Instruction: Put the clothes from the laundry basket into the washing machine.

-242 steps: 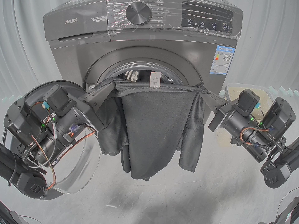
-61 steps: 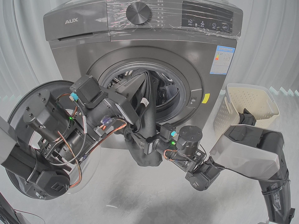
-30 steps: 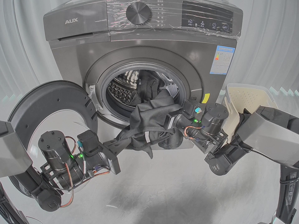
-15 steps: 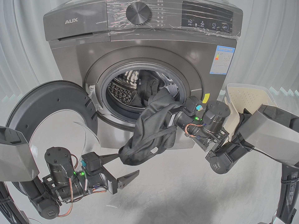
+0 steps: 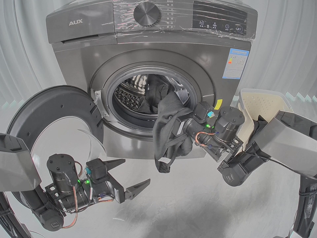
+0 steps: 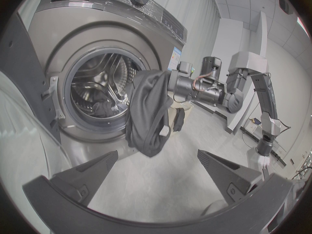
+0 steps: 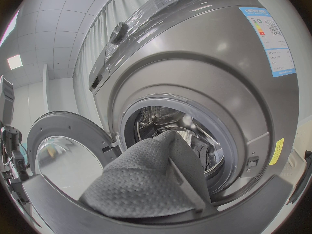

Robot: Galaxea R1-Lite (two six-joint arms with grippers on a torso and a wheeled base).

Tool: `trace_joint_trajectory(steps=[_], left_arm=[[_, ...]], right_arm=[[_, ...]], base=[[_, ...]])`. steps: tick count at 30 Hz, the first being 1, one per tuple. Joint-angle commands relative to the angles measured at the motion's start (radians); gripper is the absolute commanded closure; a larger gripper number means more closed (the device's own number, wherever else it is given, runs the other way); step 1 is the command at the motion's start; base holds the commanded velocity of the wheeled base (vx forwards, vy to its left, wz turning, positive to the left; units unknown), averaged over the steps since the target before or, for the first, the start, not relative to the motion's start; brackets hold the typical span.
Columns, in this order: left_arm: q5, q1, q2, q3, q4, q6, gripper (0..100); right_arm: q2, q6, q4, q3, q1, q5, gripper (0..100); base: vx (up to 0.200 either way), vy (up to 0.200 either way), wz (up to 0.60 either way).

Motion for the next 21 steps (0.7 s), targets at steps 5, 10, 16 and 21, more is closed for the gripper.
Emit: trace_joint_trajectory(steps=[5, 10, 16, 21], left_arm=[[0.008, 0.017, 0.022, -0.153, 0.003, -0.012, 0], [0.017, 0.031, 0.046, -0.218, 0.001, -0.012, 0], [0.016, 0.032, 0.055, -0.248, 0.003, -0.024, 0], [0.008, 0.029, 0.077, -0.261, 0.001, -0.018, 0]], right_arm=[[-0.014, 0.002, -0.009, 0.055, 0.065, 0.0, 100], [-0.016, 0.004, -0.009, 0.064, 0.092, 0.0, 100], [-0.019, 0.004, -0.006, 0.063, 0.102, 0.0, 100], [-0.02, 0.004, -0.007, 0.063, 0.104, 0.0, 100]], base=[[0.0, 0.0, 0.0], [0.0, 0.0, 0.0], [0.0, 0.0, 0.0], [0.0, 0.0, 0.0]])
